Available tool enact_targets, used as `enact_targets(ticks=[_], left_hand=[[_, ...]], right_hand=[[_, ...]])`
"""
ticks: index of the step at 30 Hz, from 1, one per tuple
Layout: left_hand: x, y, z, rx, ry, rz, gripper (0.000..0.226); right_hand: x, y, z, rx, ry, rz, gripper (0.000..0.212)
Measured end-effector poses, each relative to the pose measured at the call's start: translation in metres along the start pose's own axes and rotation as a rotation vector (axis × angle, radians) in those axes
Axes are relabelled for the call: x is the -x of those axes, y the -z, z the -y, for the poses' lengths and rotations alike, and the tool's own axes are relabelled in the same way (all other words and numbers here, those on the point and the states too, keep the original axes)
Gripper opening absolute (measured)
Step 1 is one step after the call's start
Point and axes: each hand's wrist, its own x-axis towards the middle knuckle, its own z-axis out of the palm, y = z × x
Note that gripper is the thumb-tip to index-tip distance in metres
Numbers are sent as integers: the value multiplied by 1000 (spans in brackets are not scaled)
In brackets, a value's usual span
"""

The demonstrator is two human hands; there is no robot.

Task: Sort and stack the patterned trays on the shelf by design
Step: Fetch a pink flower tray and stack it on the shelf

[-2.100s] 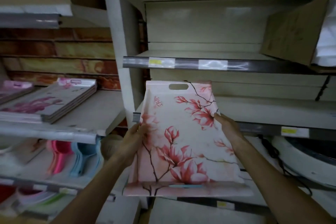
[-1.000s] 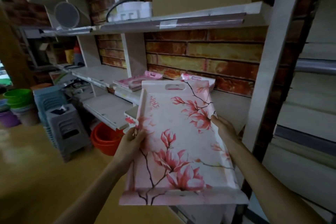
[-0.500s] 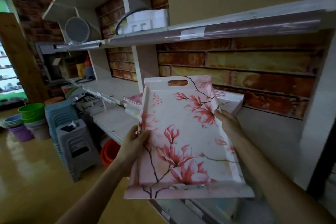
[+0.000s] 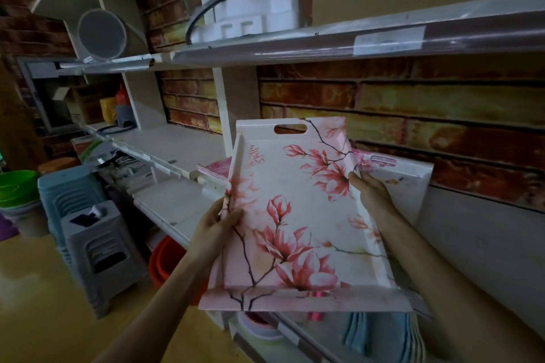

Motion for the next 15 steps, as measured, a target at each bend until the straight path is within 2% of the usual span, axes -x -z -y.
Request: enact_targets(ticks=[5, 8, 15], left_hand=[[-58, 24, -2, -19, -36, 68, 20], [-93, 30, -1, -30, -26, 95, 24], [-147, -3, 4, 12, 28, 210, 25]], right_hand=[[-17, -32, 0, -46, -9, -73, 29], [-20, -39, 2, -55, 1, -102, 24], [-5, -15, 8, 161, 6, -207, 44]])
